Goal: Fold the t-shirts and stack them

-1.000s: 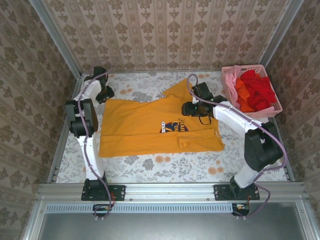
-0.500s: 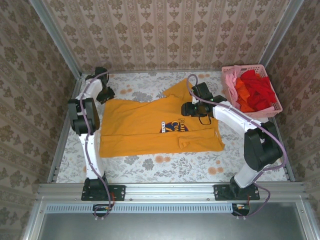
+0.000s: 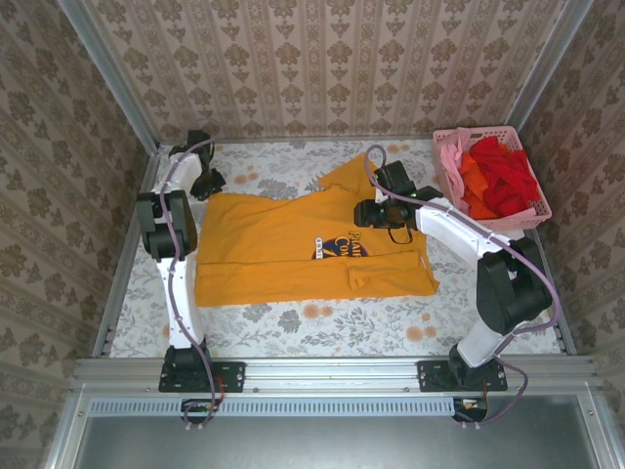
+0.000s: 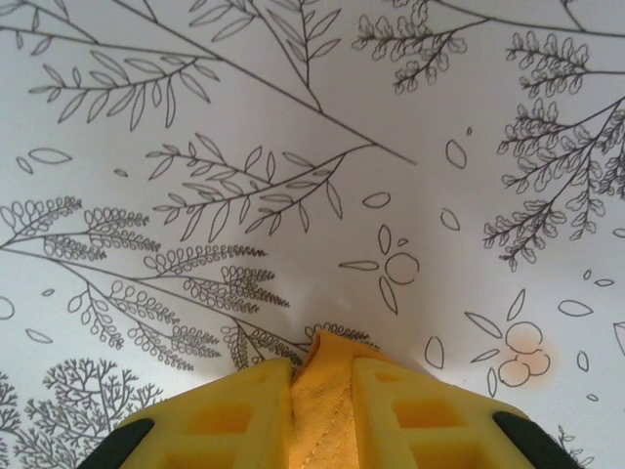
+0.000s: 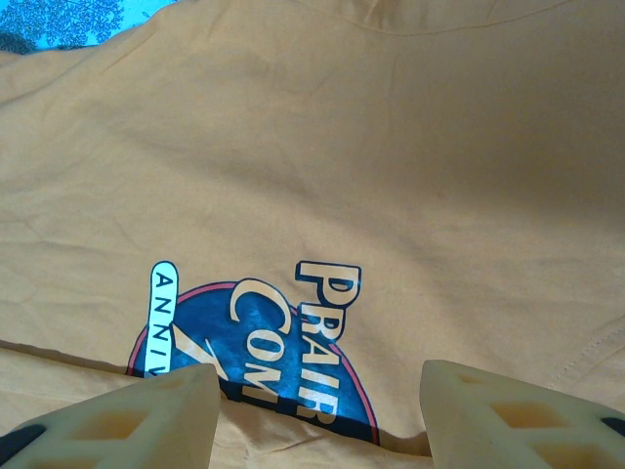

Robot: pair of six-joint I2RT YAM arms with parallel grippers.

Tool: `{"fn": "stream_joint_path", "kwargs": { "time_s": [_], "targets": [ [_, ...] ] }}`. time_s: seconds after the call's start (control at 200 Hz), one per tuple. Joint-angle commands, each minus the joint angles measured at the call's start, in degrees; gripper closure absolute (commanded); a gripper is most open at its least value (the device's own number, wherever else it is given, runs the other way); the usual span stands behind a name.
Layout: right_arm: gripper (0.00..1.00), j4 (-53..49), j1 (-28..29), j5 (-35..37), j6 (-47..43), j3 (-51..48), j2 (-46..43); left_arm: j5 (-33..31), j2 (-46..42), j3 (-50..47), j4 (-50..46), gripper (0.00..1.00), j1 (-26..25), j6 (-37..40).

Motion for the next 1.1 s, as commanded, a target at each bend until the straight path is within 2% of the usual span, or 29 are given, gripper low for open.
{"fn": "stream_joint_path", "kwargs": {
  "time_s": [0.0, 0.12, 0.435, 0.62, 0.73, 0.755, 0.91, 1.005, 1.095],
  "targets": [
    [0.42, 0.76, 0.17, -0.72, -0.84, 1.01, 1.21, 0.12, 1.91, 2.08, -2.33, 0.68, 0.79, 0.55],
    [0.42, 0.90, 0.19, -0.78, -0.85, 1.11, 1.66, -0.09, 0.92, 2.06, -2.35, 0.65, 0.83, 0.39],
    [0.42, 1.56, 0.21, -1.27, -0.73, 0.08, 2.13, -0.21, 3.09, 3.47, -2.10, 0.68, 1.33, 0.47],
    [0.42, 1.74, 0.18, -1.24, -0.42, 0.05, 2.59, 1.36, 4.63, 4.04, -2.24, 0.80, 1.28, 0.29],
    [0.42, 1.85, 0.05, -0.16, -0.40, 1.20, 3.18, 2.02, 4.42, 3.63, -2.44, 0.96, 1.36, 0.52],
    [0.43, 1.54, -0.23, 0.60, -0.48, 1.91, 3.49, 2.29, 4.18, 3.45, -2.53, 1.00, 1.32, 0.58],
    [0.43, 0.27, -4.58, 5.53, -0.55, 9.08, 7.85, 4.10, 1.26, -0.44, -0.16, 1.00, 1.29, 0.79],
    [0.44, 0.81, -8.04, 7.15, -0.73, 15.18, 13.38, 4.59, -0.46, -2.59, 1.11, 1.00, 1.42, 0.56],
    [0.50, 1.20, -10.46, 8.49, -1.63, 22.53, 19.82, 4.97, -2.21, -5.21, 2.49, 1.00, 1.39, 0.04]
  ]
}}
